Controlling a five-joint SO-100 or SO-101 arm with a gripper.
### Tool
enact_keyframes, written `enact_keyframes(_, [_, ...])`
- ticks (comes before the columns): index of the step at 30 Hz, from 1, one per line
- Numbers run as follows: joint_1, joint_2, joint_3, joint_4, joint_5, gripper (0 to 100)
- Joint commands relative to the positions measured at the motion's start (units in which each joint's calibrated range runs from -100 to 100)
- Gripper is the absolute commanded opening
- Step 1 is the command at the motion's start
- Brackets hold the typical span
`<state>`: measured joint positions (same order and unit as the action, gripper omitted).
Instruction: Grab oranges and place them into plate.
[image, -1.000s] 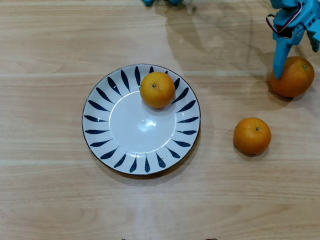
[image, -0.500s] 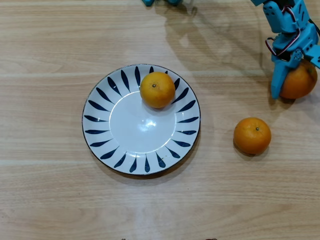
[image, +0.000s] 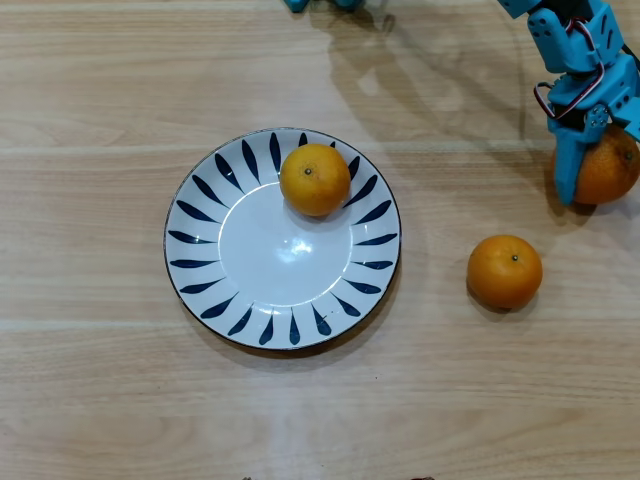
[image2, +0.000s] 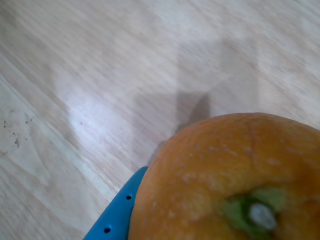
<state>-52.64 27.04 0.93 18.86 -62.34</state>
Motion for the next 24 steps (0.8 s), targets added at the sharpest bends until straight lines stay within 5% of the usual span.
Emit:
enact_keyframes(1, [1.43,-4.98,0.11,-0.60,0.44,30])
enact_keyframes(24, [28.93,-54.26,36.33,-0.43,18.01,30])
